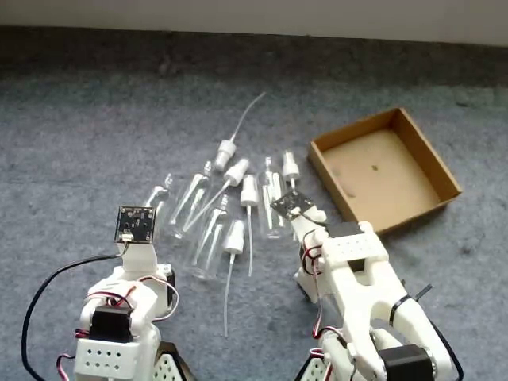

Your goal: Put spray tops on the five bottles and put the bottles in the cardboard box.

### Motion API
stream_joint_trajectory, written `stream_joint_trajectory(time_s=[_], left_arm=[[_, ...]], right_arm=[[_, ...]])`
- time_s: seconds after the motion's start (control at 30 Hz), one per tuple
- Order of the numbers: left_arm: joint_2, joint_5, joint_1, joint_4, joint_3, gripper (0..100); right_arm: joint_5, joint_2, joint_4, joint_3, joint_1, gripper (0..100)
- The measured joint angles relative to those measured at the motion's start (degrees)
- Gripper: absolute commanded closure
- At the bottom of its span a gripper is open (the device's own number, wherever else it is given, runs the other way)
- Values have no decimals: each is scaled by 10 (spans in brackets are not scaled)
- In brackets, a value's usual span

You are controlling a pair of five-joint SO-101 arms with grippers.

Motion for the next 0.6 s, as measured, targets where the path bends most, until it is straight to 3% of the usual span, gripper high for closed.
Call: stream_joint_trajectory(time_s=[0.27,0.6], left_arm=[[0,0,0,0,0,994],[0,0,0,0,0,995]], right_arm=[[-7,-74,137,-98,-2,882],[-138,-378,156,-127,-2,882]])
